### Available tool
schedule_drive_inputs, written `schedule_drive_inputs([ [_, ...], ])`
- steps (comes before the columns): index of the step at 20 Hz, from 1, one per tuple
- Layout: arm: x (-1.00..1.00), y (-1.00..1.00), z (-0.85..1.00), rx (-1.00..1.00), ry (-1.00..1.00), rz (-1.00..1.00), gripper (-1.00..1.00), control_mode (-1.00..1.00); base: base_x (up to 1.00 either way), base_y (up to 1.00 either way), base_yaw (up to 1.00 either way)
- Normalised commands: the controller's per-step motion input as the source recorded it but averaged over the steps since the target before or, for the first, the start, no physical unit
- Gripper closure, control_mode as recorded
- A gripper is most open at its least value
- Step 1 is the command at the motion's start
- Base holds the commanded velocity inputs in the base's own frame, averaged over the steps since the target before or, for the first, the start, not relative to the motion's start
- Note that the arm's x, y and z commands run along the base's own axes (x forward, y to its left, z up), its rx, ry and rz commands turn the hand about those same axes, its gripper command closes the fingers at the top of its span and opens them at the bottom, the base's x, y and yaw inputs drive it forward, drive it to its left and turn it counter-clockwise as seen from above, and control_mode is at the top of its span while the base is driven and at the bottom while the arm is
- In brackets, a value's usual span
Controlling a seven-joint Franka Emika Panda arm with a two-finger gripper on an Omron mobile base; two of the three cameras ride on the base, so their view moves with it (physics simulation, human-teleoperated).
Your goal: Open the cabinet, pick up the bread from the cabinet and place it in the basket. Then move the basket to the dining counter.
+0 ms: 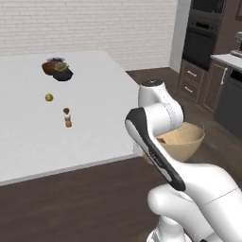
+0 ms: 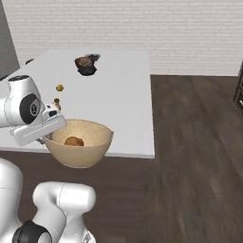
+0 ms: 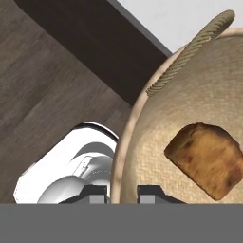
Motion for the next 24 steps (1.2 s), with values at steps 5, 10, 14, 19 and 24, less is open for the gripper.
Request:
schedule_drive_inputs([
  [5, 0.0, 0.0, 0.0, 0.0, 0.0, 0.0, 1.0, 1.0, 0.55, 0.34, 0.24],
  [10, 0.0, 0.0, 0.0, 0.0, 0.0, 0.0, 1.0, 1.0, 0.41, 0.28, 0.07],
  [14, 0.0, 0.0, 0.0, 0.0, 0.0, 0.0, 1.0, 1.0, 0.3, 0.2, 0.0],
  [19, 0.0, 0.0, 0.0, 0.0, 0.0, 0.0, 1.0, 1.0, 0.19, 0.31, -0.01],
  [24, 0.0, 0.0, 0.0, 0.0, 0.0, 0.0, 1.0, 1.0, 0.22, 0.6, -0.11],
])
